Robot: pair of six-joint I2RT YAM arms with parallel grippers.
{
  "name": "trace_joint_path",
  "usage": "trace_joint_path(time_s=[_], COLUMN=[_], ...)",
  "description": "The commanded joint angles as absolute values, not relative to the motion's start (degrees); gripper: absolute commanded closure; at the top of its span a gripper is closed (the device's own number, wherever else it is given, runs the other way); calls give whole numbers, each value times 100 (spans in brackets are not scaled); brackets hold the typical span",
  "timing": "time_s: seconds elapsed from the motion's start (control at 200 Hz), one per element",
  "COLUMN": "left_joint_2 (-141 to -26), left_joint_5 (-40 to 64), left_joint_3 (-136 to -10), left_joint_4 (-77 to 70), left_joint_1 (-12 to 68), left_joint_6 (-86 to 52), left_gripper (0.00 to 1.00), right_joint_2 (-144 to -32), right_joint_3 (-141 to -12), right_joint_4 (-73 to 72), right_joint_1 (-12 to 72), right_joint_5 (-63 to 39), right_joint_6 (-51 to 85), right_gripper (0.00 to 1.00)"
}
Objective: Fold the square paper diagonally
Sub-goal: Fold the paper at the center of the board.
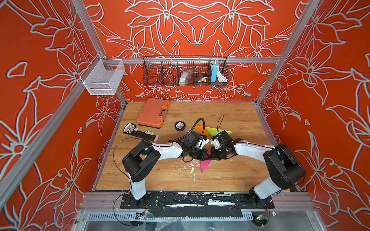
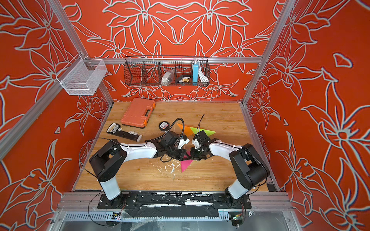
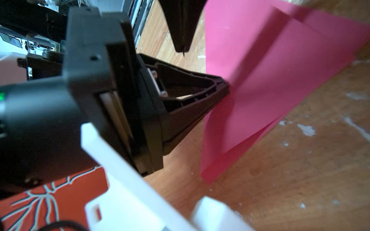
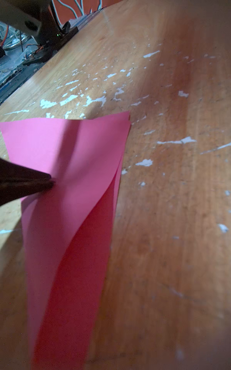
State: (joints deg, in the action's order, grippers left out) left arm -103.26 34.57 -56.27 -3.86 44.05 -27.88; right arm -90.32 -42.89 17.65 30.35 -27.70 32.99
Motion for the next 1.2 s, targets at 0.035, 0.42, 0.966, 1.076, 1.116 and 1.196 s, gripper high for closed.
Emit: trace_joint_path(time_s=[0.035, 0.42, 0.966, 1.076, 1.116, 1.196], left_joint_2=[-10378, -10834, -10855, -10877, -10907, -10973], left_joint_5=[3404, 3212, 2436, 2598, 2648, 2706], left_joint_3=[-5592, -5775, -5932, -5957, -5972, -6018], left_joint_4=[-206, 475, 1142, 1058, 1038, 1056], left_joint_1=[4471, 4461, 4308, 4307, 4307, 4307], left_joint_6=[-2681, -2688, -2624, -2575, -2563, -2517], left_gripper=[100, 100, 100, 100, 100, 100], right_joint_2=[-8965, -9031, -8500, -8465, -8440, -8375], right_joint_3=[-4067, -4130, -3523, -3548, -3598, -3777], right_joint_4=[1762, 1671, 1908, 1860, 1838, 1946], right_joint_1=[3114, 3113, 3127, 3164, 3194, 3298], right_joint_5=[-2716, -2750, -2573, -2677, -2758, -2750], right_joint_6=[3627, 3697, 3576, 3499, 3440, 3330], right_gripper=[100, 100, 100, 100, 100, 100])
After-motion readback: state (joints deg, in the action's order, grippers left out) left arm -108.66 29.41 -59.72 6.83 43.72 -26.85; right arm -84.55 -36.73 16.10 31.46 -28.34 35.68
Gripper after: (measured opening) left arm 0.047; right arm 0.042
